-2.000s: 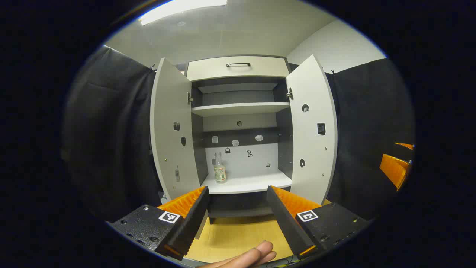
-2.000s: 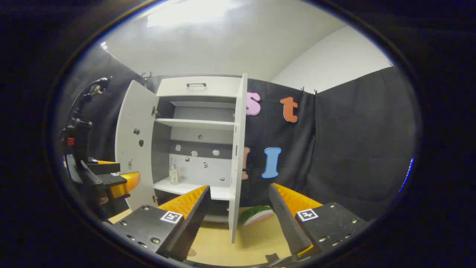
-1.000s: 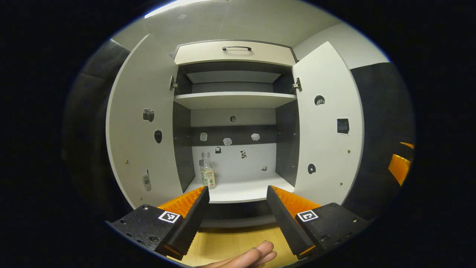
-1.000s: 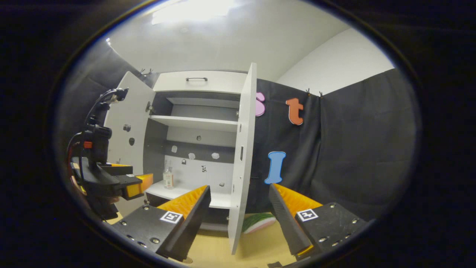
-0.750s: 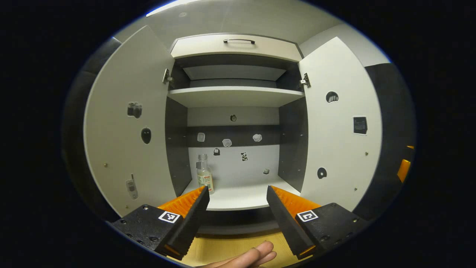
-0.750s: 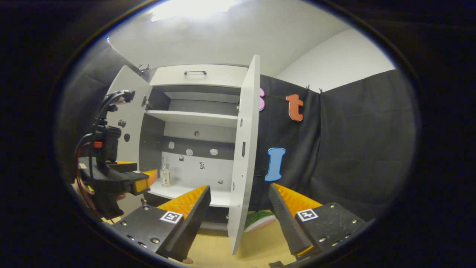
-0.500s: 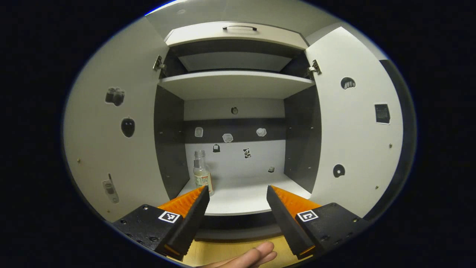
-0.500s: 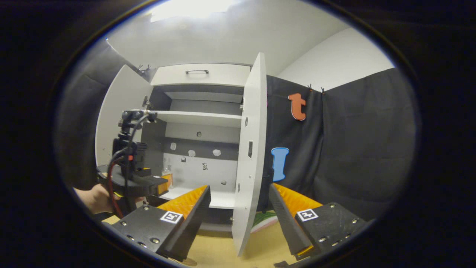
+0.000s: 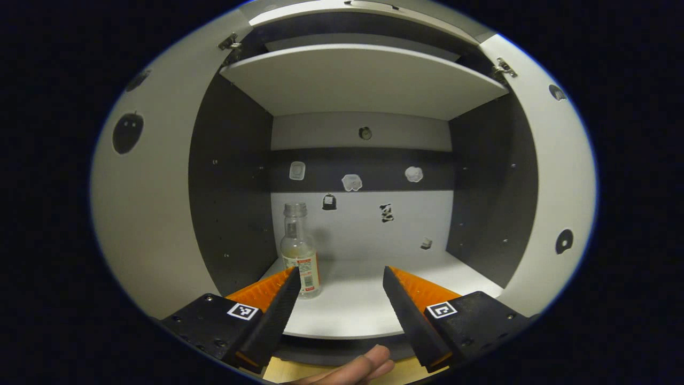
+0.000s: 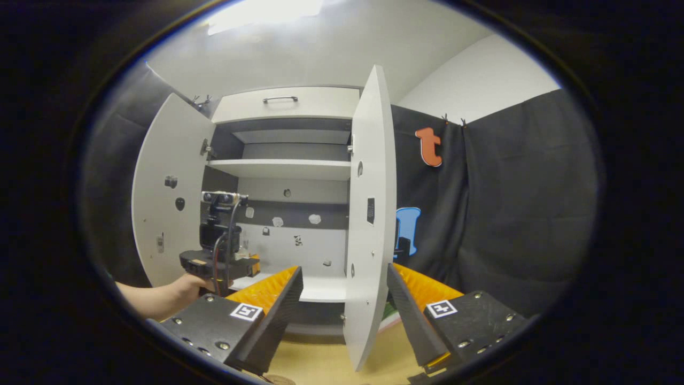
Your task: Grasp the bottle in the cabinet with the left hand and place it on the coaster, then close the right door with the right hand and the left door with the left hand.
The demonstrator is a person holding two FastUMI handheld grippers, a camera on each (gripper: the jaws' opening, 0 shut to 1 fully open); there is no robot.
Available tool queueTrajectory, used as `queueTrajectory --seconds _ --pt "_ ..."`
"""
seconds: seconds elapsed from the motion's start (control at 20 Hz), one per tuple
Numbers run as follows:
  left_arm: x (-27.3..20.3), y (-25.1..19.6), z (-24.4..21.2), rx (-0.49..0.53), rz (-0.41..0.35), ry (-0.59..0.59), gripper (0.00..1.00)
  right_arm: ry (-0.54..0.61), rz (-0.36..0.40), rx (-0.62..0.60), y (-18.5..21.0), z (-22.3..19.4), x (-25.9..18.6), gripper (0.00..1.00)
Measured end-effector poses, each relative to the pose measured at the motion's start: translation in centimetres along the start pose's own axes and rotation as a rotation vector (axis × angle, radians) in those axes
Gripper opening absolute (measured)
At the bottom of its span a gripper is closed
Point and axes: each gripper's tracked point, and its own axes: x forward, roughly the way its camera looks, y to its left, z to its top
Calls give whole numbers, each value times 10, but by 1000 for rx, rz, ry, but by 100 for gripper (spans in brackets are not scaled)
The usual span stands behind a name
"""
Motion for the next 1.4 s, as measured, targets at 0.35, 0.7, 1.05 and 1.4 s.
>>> queueTrajectory --seconds 0.35,0.7,1.05,1.4 --pt "72 37 -12 12 57 -58 98 -3 3 -2 0 -2 4 96" --pt "119 62 -29 -16 112 -27 98 -4 -8 -23 0 -8 4 96" --pt "137 66 -63 -123 114 161 97 -11 -101 5 -9 -14 -7 96" --pt "116 64 -59 -132 72 178 81 10 -105 26 -32 -25 -75 96"
